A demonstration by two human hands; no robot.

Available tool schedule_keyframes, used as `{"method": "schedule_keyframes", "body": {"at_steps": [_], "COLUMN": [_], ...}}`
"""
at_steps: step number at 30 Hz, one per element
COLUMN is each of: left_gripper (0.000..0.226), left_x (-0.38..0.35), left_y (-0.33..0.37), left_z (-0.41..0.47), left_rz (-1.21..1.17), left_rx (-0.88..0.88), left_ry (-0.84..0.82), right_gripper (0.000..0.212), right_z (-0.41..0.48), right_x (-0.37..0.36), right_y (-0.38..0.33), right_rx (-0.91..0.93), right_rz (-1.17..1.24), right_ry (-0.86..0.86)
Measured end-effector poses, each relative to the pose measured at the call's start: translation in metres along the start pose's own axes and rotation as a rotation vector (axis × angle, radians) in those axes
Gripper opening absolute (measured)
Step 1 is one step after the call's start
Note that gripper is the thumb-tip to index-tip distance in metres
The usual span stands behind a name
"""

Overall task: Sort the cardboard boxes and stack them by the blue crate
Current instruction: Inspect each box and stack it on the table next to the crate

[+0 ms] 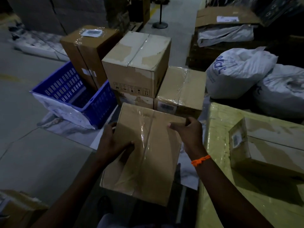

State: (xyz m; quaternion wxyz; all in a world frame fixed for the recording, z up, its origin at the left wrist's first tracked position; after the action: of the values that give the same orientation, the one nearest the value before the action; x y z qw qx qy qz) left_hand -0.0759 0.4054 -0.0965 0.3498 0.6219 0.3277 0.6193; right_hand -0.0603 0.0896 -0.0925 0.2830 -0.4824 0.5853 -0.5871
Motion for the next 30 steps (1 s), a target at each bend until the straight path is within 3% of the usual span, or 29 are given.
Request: {"method": "schedule_keyframes", "body": {"at_steps": [5, 9, 15, 20, 25, 28, 30], "left_gripper": [0.096, 0.094, 0.082, 0.067, 0.055, 0.06, 0.061], "left_x": [0.024, 0.027, 0.006, -0.001, 0.009, 0.018, 0.005], "left_y": [0.01, 0.012, 0.018, 0.025, 0.042, 0.076, 0.101], "left_z": [0.006, 0.002, 0.0, -0.016, -0.024, -0.012, 0.005], "left_rz": [-0.085, -0.181, -0.387, -0.389, -0.25, 0.039, 0.339], "left_rx": [-0.065, -0.036, 0.055, 0.117, 0.098, -0.132, -0.301], "left_ry": [0.1, 0.171, 0.191, 0.257, 0.318, 0.304, 0.186], "right_gripper": [0.043, 0.064, 0.044, 0.048, 0.048, 0.054, 0.056], "right_z": [-0.026, -0.034, -0.03, -0.04, -0.05, -0.052, -0.051], "right_x": [-0.006, 0.0, 0.02, 0.039, 0.04, 0.029, -0.002], "right_y": [-0.029, -0.06, -0.049, -0.026, -0.03, -0.058, -0.08], "right_rx": [0.133, 0.223, 0.173, 0.188, 0.27, 0.498, 0.669], "right_rz": [0.1, 0.136, 0.252, 0.196, 0.096, -0.222, -0.525], "right_ry": [-0.106, -0.037, 0.044, 0.114, 0.111, 0.129, 0.038]}}
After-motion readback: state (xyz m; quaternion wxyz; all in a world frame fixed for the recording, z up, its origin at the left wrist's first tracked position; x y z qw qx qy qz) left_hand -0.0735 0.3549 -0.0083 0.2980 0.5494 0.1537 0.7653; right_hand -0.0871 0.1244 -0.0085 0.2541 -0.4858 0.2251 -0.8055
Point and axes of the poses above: each hand's wrist, its own z-axis towards the middle knuckle, its own x-axis out of the back of the hand, y = z × x, the point moved 10 cm from there along z, towards the middle knuckle, and after that the axes turned 2 degrees about -x, right-handed, at the moved point
